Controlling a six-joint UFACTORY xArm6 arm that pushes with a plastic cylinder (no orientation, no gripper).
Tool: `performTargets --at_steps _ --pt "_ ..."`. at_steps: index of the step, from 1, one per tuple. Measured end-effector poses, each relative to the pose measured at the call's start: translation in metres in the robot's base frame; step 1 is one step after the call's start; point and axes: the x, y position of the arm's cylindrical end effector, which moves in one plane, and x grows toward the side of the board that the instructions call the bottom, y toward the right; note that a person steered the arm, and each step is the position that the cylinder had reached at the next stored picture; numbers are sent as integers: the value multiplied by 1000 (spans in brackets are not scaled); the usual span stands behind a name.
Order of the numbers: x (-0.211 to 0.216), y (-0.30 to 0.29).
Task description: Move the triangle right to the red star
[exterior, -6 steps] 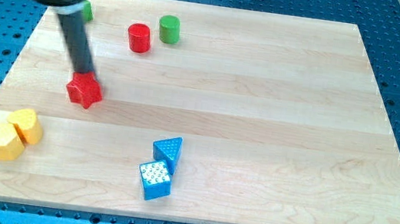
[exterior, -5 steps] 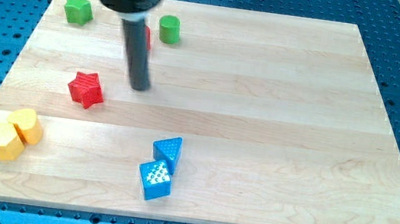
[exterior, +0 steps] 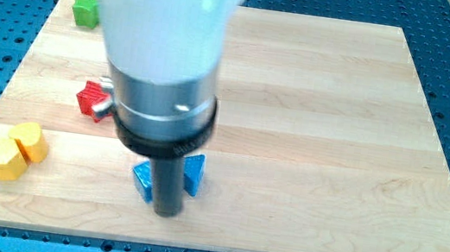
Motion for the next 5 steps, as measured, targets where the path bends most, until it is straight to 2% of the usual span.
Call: performTargets --at_steps 2,3,4,5 --pt "21 -42" --pt "-45 -42" --pt "-64 -39" --pt "-19 -46"
